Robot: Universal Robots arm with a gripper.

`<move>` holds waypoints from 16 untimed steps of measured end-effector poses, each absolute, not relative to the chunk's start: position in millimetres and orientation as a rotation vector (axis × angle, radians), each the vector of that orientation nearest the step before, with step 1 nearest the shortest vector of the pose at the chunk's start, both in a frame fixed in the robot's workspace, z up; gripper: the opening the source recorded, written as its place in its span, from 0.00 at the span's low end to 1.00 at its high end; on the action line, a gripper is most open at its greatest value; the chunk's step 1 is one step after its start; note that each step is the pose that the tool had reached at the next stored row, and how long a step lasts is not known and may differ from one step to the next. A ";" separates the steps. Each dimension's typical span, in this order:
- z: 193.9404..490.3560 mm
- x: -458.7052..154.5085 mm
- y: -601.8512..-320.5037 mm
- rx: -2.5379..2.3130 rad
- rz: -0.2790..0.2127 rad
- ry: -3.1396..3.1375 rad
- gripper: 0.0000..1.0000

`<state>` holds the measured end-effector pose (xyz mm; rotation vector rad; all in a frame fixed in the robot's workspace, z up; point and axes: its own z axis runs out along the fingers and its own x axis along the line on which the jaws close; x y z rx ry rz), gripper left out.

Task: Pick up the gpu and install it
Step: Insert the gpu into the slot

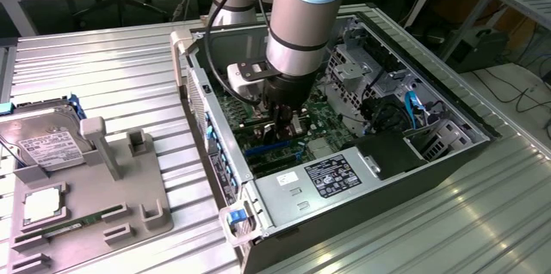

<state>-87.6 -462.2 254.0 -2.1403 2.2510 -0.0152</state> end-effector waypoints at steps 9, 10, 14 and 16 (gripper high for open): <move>254.0 -87.6 -461.3 -2.144 -0.015 2.248 0.28; 254.0 -87.6 -461.3 -2.148 -0.015 2.244 0.28; 253.9 -87.5 -460.9 -2.160 -0.015 2.232 0.28; 253.9 -87.6 -460.9 -2.162 -0.015 2.229 0.28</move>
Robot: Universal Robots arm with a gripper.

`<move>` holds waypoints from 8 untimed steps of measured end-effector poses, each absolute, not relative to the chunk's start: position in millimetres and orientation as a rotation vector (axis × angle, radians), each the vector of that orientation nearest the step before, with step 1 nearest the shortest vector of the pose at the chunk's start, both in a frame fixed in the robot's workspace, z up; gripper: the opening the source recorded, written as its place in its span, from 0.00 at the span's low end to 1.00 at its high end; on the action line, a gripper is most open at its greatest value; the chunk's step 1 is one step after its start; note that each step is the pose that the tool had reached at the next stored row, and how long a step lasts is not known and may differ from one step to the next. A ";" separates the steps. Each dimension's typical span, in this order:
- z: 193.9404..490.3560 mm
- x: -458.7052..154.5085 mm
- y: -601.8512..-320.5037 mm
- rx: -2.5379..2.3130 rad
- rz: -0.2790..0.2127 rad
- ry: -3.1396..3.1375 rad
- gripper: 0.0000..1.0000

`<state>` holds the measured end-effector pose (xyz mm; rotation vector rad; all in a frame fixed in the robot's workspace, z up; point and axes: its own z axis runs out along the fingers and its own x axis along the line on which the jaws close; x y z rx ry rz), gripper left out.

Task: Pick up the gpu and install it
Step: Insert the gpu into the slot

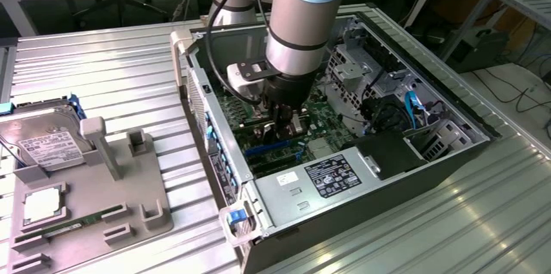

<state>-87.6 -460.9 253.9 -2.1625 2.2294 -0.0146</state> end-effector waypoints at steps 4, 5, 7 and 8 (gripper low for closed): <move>253.9 -87.6 -460.9 -2.163 -0.015 2.229 0.28; 253.9 -87.6 -460.9 -2.163 -0.015 2.229 0.28; 253.2 -87.6 -460.9 -2.162 -0.014 2.229 0.28; 252.7 -87.6 -460.8 -2.162 -0.013 2.229 0.28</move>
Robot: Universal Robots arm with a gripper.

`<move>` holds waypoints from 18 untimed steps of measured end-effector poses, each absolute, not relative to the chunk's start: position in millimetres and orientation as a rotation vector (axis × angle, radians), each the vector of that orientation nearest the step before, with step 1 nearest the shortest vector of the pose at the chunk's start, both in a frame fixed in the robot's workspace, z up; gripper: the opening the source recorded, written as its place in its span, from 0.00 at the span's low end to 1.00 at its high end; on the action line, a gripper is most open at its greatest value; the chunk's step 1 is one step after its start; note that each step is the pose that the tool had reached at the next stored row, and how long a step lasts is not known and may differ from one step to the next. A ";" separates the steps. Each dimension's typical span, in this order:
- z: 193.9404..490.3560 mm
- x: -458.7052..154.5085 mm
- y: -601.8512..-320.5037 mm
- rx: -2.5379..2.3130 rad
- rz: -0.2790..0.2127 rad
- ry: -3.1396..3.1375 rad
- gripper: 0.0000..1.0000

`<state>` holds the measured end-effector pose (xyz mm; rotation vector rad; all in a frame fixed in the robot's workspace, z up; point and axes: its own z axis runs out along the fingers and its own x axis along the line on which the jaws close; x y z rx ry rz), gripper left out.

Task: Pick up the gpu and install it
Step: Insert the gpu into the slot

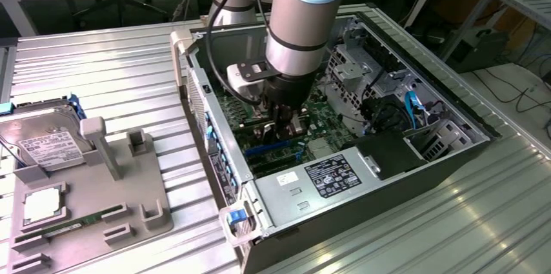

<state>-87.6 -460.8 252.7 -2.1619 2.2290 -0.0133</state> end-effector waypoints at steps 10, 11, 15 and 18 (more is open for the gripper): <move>248.2 -87.6 -460.9 -2.162 -0.013 2.229 0.28; 248.0 -87.6 -460.9 -2.162 -0.013 2.229 0.28; 247.9 -87.6 -460.8 -2.162 -0.013 2.229 0.28; 247.8 -87.7 -460.6 -2.163 -0.013 2.229 0.28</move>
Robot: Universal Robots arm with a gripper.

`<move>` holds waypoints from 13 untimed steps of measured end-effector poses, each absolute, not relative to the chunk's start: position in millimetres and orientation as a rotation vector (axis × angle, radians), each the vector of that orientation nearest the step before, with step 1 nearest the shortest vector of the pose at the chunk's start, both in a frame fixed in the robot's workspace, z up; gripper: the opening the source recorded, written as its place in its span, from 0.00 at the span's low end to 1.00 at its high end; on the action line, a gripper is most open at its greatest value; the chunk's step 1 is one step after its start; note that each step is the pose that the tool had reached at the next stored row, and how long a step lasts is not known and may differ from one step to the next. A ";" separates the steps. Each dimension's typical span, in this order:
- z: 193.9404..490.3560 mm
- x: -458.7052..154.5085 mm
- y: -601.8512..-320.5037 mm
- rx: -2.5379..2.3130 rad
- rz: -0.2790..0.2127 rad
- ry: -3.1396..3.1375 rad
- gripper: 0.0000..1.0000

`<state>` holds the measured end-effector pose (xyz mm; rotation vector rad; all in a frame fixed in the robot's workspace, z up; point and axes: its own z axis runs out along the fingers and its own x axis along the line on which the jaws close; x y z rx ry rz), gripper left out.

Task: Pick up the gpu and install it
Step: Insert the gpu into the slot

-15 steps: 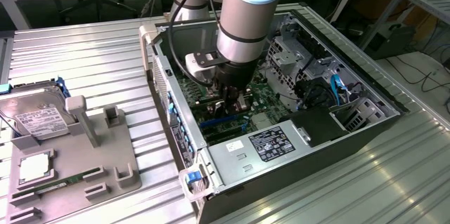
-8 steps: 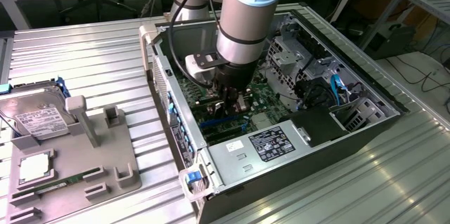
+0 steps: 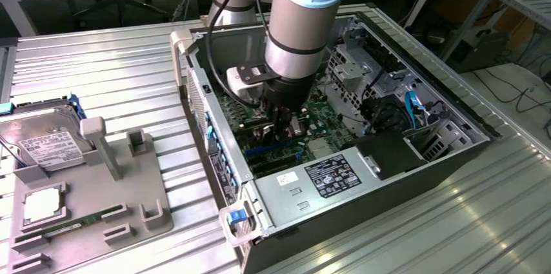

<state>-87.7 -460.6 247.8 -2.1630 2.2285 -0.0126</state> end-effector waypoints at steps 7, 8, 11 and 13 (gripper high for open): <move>247.2 -88.2 -459.6 -2.166 -0.013 2.226 0.28; 246.9 -88.1 -459.6 -2.166 -0.013 2.225 0.28; 245.2 -88.1 -459.6 -2.167 -0.013 2.225 0.28; 243.9 -88.2 -459.6 -2.167 -0.012 2.225 0.28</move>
